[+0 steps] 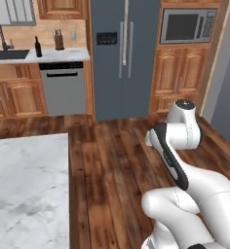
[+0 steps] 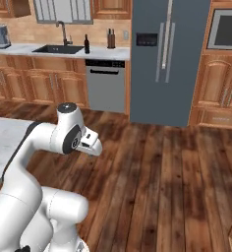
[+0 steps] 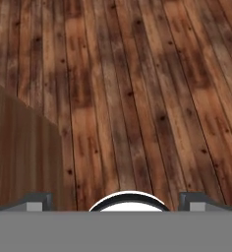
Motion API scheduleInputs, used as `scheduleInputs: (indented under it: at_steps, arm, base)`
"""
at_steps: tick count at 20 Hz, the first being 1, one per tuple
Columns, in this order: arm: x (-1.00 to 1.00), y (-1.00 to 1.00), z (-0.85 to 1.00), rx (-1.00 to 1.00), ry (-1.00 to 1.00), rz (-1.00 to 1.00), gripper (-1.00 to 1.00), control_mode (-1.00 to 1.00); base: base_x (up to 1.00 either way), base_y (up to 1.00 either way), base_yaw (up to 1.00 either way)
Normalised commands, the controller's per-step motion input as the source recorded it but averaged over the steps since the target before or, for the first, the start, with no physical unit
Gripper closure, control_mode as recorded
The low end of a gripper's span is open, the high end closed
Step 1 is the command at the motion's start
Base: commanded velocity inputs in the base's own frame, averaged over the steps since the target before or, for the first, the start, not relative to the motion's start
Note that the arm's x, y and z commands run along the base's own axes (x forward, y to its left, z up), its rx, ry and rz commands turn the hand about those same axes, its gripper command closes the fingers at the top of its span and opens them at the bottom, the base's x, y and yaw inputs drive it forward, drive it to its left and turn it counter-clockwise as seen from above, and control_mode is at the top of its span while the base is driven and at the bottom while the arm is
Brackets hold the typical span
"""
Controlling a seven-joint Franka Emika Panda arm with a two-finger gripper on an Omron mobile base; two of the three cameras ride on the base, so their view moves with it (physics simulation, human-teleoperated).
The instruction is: There is a wine glass and glass cup on the dining counter. Place the wine bottle next to the wine glass and the juice bottle next to the glass cup.
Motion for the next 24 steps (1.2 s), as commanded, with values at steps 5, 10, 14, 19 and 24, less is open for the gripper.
scheduleInputs:
  at_steps: [5, 10, 14, 19, 24]
  arm:
    - [0.00, 0.00, 0.00, 0.00, 0.00, 0.00, -1.00, 1.00]
    - [0.00, 0.00, 0.00, 0.00, 0.00, 0.00, -1.00, 1.00]
    - [0.00, 0.00, 0.00, 0.00, 0.00, 0.00, -1.00, 1.00]
    - [0.00, 0.00, 0.00, 0.00, 0.00, 0.00, -1.00, 1.00]
    - [0.00, 0.00, 0.00, 0.00, 0.00, 0.00, -1.00, 1.00]
  base:
    - [0.94, -0.11, 0.07]
    - [0.94, -0.13, 0.08]
    - [0.94, -0.13, 0.10]
    - [0.94, -0.13, 0.10]
    - [0.94, -0.13, 0.10]
